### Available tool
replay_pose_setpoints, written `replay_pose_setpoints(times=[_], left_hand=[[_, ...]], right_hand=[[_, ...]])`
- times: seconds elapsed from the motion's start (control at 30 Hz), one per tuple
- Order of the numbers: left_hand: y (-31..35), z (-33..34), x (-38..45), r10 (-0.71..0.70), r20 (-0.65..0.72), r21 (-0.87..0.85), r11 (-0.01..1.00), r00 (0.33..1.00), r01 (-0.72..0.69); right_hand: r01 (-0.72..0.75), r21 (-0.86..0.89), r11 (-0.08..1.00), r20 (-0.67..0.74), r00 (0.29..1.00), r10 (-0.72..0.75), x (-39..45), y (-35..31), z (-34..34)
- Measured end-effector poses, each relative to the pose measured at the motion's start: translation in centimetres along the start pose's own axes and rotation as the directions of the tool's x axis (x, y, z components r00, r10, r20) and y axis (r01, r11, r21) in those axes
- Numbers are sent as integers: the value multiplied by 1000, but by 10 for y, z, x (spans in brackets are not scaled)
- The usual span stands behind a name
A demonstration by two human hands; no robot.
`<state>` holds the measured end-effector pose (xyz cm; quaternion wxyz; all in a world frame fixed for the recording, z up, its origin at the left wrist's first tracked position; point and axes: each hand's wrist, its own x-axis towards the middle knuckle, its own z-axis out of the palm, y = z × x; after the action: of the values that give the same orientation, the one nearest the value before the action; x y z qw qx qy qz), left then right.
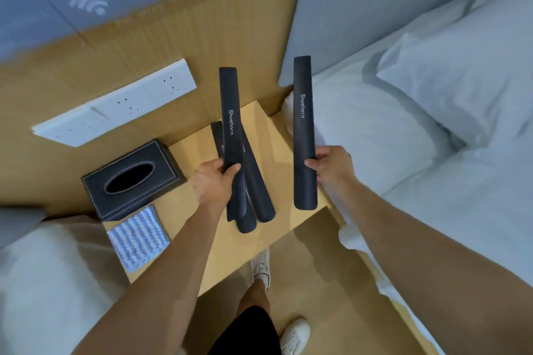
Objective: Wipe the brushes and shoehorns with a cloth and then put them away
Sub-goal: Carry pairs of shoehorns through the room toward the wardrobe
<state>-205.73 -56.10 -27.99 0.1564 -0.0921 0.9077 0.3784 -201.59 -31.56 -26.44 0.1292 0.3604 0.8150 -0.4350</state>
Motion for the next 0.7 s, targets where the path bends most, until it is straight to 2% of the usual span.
replay_pose_setpoints(times=[0.17, 0.3, 0.37, 0.43, 0.53, 0.7], left_hand=[[72, 8, -17, 203, 56, -111, 974, 978, -196], [130, 17, -52, 350, 142, -239, 920, 926, -311], [164, 23, -87, 460, 189, -302, 868, 867, -395], [184, 27, -97, 500, 207, -342, 842, 841, -417], [222, 29, -159, 592, 247, -380, 787, 767, -486], [273, 43, -266, 744, 333, -502, 660, 580, -559]], right_hand=[[89, 95, 992, -105, 991, -79, -47, 0, -66], [117, 139, 983, -227, 970, -84, -88, 13, -123], [144, 167, 975, -314, 946, -86, -125, 29, -157], [157, 177, 971, -343, 935, -89, -138, 32, -170], [198, 230, 953, -453, 888, -75, -198, 59, -205], [224, 288, 931, -633, 774, 9, -305, 117, -263]])
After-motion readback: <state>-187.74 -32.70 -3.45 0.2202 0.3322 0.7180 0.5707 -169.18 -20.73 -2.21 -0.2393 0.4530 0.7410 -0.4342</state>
